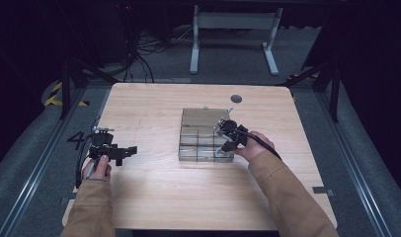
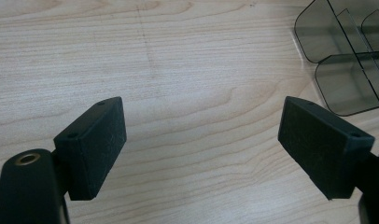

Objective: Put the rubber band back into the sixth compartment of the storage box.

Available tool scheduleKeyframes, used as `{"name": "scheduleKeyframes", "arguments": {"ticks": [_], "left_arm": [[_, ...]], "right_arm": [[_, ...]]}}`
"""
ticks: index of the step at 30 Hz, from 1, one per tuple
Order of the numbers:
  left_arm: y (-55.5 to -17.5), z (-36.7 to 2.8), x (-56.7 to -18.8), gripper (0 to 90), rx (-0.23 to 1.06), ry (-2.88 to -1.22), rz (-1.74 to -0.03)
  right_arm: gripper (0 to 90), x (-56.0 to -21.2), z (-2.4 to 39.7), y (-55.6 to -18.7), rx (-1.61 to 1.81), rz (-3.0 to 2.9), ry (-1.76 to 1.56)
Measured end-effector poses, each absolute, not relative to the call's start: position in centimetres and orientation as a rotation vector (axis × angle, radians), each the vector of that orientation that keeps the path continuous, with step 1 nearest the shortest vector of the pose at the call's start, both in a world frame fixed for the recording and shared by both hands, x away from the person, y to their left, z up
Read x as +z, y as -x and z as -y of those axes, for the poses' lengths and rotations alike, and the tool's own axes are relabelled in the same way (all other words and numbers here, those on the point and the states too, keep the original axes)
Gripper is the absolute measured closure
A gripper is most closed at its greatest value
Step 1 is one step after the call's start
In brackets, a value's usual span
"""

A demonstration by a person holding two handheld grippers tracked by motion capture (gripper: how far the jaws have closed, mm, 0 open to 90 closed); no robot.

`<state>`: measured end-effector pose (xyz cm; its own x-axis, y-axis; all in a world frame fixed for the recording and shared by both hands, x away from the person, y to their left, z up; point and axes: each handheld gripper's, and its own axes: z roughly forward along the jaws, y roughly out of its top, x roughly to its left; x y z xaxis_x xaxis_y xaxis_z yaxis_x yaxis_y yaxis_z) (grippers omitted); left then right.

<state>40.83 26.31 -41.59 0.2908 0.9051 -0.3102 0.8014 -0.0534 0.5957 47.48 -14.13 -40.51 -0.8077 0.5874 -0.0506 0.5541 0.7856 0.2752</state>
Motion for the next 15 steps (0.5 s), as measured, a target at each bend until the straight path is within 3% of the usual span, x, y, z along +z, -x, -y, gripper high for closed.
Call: {"name": "scheduleKeyframes", "arguments": {"ticks": [15], "left_arm": [[-40.8, -26.3, -41.6, 15.9, 0.190, -1.872, -1.528]], "right_arm": [[70.6, -39.3, 14.6, -47.1, 0.477, -2.806, -0.911]]}}
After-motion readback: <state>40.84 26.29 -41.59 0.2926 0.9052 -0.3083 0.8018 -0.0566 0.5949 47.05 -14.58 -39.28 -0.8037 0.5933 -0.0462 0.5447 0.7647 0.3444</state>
